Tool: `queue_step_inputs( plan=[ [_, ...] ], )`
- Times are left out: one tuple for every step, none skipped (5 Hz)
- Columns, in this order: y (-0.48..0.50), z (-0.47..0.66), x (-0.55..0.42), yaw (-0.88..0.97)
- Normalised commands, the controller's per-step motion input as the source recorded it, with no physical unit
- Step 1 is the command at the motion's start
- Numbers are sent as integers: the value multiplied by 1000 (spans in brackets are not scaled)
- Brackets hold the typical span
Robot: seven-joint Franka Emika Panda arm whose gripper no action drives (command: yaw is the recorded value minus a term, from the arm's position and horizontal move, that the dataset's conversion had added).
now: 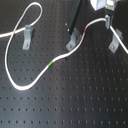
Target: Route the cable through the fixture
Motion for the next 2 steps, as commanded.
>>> queue_step_inputs(
  plan=[
    [-29, -641, -78, 17],
    [15, -502, -41, 106]
  ],
)
